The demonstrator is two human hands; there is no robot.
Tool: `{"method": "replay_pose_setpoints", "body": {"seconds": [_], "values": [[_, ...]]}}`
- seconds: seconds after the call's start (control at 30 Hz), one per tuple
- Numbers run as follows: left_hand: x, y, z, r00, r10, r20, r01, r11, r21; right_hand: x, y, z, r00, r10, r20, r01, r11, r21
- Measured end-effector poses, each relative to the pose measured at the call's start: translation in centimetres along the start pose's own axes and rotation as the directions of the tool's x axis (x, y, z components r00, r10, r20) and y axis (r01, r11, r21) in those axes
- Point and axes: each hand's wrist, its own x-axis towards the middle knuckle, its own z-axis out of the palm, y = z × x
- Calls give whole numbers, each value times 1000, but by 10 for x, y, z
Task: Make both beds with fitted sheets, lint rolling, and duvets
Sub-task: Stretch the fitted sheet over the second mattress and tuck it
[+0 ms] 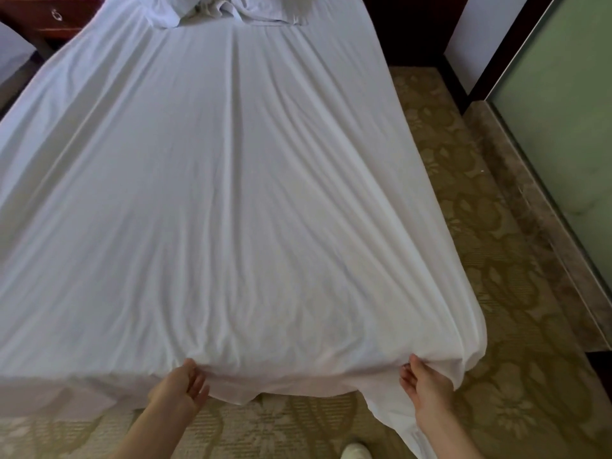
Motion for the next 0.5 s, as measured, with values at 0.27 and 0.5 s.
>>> {"method": "replay_pose_setpoints", "body": {"seconds": [0.27,0.5], "values": [[1,3,-10,997,66,28,-65,997,-41,-8,19,-5,992,-130,-3,126,968,-215],[-4,16,-33,994,96,56,-91,992,-91,1,30,-4,988,-152,0,140,909,-392]]}}
